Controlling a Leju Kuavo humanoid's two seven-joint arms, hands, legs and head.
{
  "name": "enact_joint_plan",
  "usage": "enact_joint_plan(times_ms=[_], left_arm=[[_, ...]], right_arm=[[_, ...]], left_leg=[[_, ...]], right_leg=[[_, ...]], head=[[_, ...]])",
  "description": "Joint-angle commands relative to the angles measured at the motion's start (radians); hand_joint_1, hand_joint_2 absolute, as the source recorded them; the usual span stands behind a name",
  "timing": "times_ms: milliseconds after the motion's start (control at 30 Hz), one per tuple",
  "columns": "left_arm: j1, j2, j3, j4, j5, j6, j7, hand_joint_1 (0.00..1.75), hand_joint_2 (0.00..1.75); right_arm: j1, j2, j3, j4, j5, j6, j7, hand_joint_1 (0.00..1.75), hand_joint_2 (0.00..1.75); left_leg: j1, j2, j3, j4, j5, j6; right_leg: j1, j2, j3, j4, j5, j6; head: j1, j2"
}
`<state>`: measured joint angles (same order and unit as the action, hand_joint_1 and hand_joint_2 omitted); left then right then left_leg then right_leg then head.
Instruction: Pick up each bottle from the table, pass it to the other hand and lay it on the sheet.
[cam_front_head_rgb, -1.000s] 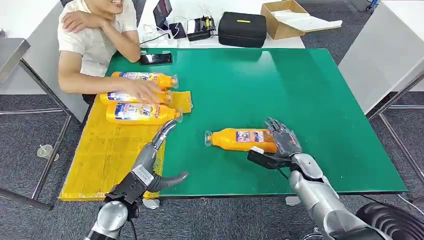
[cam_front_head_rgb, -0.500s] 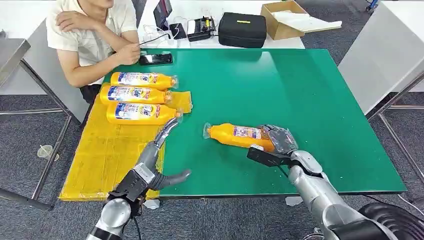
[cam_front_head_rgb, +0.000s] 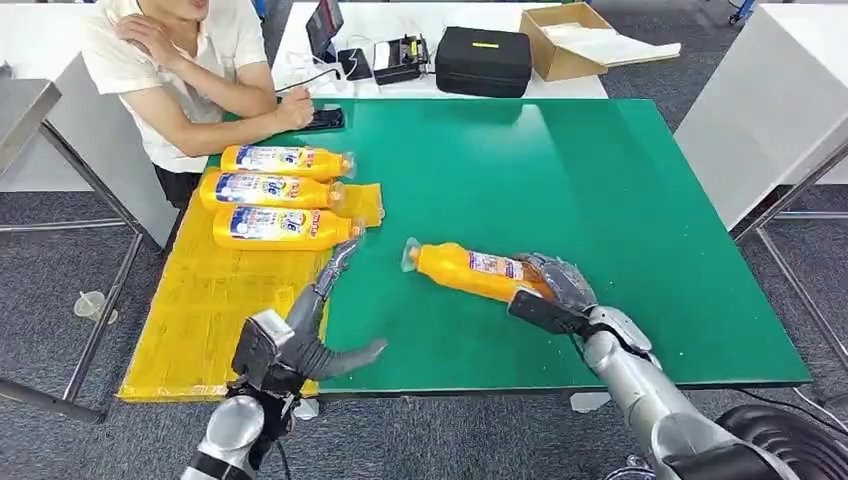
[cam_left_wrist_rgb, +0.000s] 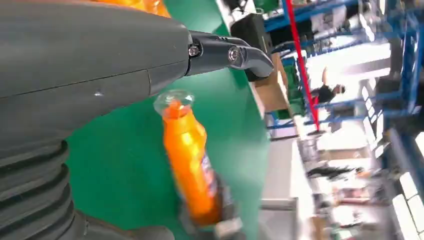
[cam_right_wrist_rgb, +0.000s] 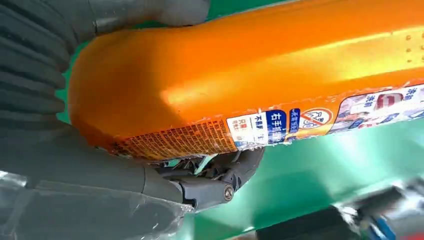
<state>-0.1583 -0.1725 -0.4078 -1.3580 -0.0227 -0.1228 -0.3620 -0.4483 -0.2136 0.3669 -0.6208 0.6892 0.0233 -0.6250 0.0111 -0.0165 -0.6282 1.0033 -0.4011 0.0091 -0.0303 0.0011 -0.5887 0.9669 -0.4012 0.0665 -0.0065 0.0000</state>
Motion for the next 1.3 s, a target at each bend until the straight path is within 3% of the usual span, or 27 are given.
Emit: enact_joint_plan(times_ms=[33, 167, 233, 400, 500, 600, 1033, 1300], left_arm=[[0.049, -0.107, 0.030, 0.028, 0.135, 0.095, 0.005, 0.00, 1.75], [0.044, -0.099, 0.030, 0.032, 0.140, 0.099, 0.004, 0.00, 1.75], [0.047, -0.103, 0.034, 0.047, 0.188, 0.121, 0.013, 0.00, 1.75], [0.042, -0.101, 0.001, 0.078, 0.313, 0.176, 0.013, 0.00, 1.75], [0.012, -0.092, -0.025, 0.077, 0.339, 0.205, 0.007, 0.00, 1.75], [0.006, -0.085, -0.036, 0.072, 0.357, 0.214, 0.014, 0.00, 1.75], [0.008, -0.075, -0.049, 0.071, 0.366, 0.213, 0.016, 0.00, 1.75], [-0.023, -0.069, -0.094, 0.101, 0.427, 0.164, 0.022, 0.00, 1.75]], right_arm=[[0.225, 0.157, -0.134, -0.421, -0.141, 0.012, 0.000, 1.75, 1.75], [0.227, 0.145, -0.139, -0.419, -0.146, 0.016, 0.002, 1.75, 1.75], [0.240, 0.180, -0.166, -0.459, -0.180, -0.005, -0.056, 1.75, 1.75], [0.299, 0.258, -0.091, -0.647, -0.175, -0.063, -0.024, 1.75, 1.75], [0.283, 0.280, -0.035, -0.598, -0.198, -0.114, -0.039, 1.75, 1.75], [0.272, 0.309, -0.018, -0.562, -0.197, -0.165, -0.033, 1.75, 1.75], [0.271, 0.303, -0.007, -0.564, -0.221, -0.164, -0.039, 1.75, 1.75], [0.231, 0.322, 0.148, -0.474, -0.229, -0.145, -0.040, 1.75, 1.75]], left_leg=[[0.001, 0.005, 0.002, 0.000, -0.002, -0.001], [0.001, 0.003, 0.001, 0.001, -0.004, -0.001], [0.001, 0.001, -0.001, 0.001, -0.004, 0.000], [0.000, 0.000, -0.007, 0.000, -0.001, 0.000], [0.001, 0.002, -0.002, 0.001, -0.005, -0.001], [0.001, -0.001, -0.008, 0.000, -0.001, 0.000], [0.001, -0.001, -0.005, 0.000, -0.002, 0.000], [0.001, 0.000, -0.008, -0.001, -0.001, 0.000]], right_leg=[[0.002, 0.003, 0.000, -0.001, -0.001, -0.003], [0.002, 0.000, 0.001, 0.001, -0.003, -0.006], [0.002, -0.001, -0.001, 0.001, -0.004, -0.005], [0.000, 0.001, -0.006, 0.000, -0.001, -0.003], [0.002, 0.002, -0.003, 0.002, -0.004, -0.006], [0.001, 0.000, -0.008, 0.000, -0.001, -0.002], [0.001, 0.000, -0.004, 0.000, -0.003, -0.004], [0.000, 0.001, -0.008, 0.000, -0.001, -0.002]], head=[[0.000, 0.000], [-0.001, 0.000], [-0.001, 0.000], [0.000, 0.000], [0.000, 0.000], [-0.001, 0.000], [0.000, 0.000], [0.000, 0.000]])
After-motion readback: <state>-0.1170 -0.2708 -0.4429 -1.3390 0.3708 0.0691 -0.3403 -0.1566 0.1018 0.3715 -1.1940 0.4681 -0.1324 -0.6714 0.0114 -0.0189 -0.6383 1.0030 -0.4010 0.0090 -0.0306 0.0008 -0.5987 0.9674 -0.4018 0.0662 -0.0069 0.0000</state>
